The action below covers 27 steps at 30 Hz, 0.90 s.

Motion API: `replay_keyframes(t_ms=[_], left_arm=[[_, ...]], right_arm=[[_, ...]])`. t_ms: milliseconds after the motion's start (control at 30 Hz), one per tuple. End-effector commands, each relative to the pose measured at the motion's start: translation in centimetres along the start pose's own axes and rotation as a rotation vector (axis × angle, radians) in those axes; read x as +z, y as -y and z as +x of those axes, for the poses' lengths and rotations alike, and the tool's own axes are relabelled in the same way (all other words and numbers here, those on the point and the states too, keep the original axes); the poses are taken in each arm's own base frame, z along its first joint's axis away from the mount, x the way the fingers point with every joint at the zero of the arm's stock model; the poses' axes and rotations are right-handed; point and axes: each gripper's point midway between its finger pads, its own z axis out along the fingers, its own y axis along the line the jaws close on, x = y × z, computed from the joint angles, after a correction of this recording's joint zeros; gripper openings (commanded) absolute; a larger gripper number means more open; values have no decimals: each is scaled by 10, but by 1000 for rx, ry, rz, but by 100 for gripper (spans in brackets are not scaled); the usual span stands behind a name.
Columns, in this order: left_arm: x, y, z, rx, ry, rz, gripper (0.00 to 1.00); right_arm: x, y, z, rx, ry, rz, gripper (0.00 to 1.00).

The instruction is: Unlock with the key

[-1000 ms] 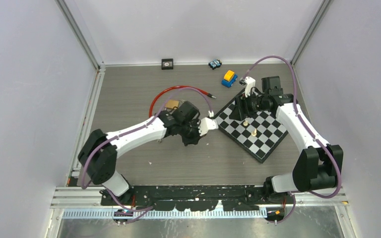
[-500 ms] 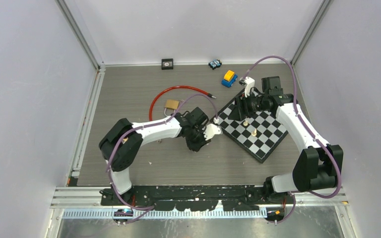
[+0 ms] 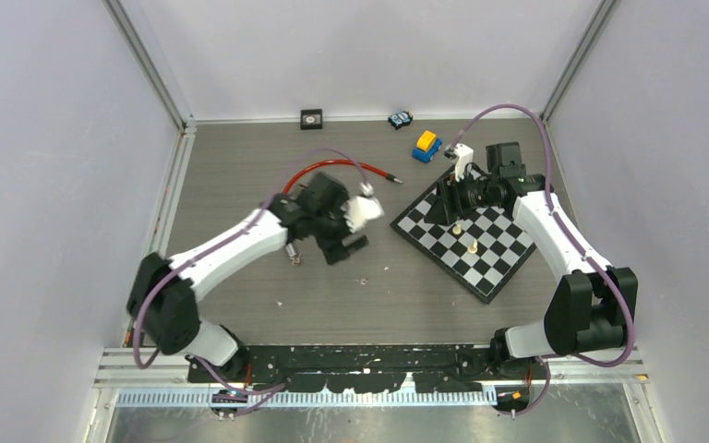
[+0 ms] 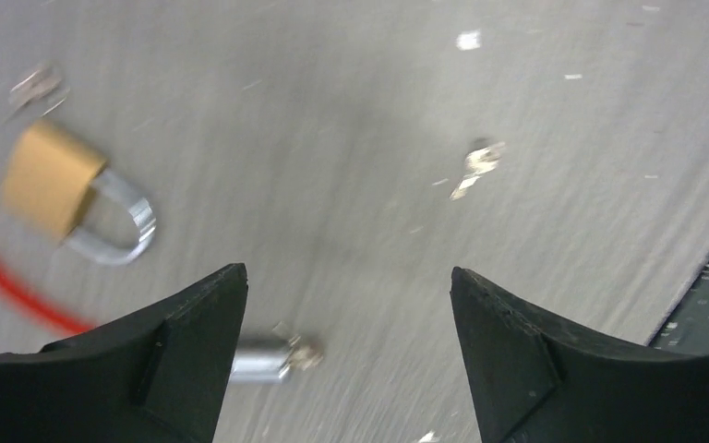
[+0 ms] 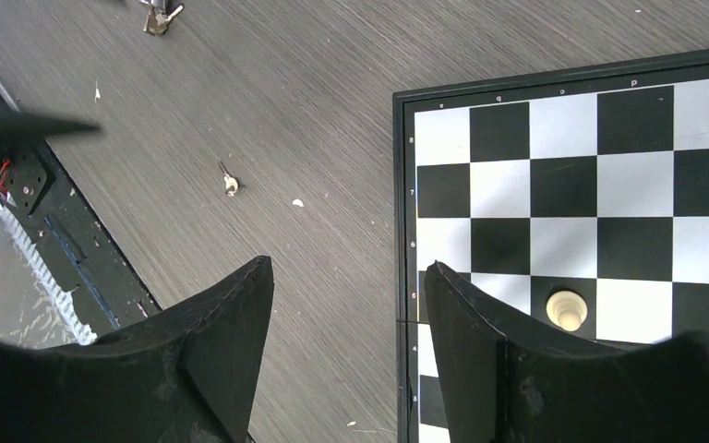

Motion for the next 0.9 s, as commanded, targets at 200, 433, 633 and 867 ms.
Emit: replay_keyframes(t_ms=[200, 433, 633, 867], left_arm=[[-105, -93, 182, -516, -288, -305, 88], [-131, -119, 265, -857, -255, -300, 100], [-111, -128, 282, -886, -270, -244, 100], [-93, -142, 292, -861, -253, -256, 99]], right_arm=[[0, -7, -5, 4, 12, -43, 66], [2, -12, -4, 10, 8, -80, 66], [2, -13, -2, 15, -3, -91, 66], [3, -12, -2, 17, -7, -87, 66]])
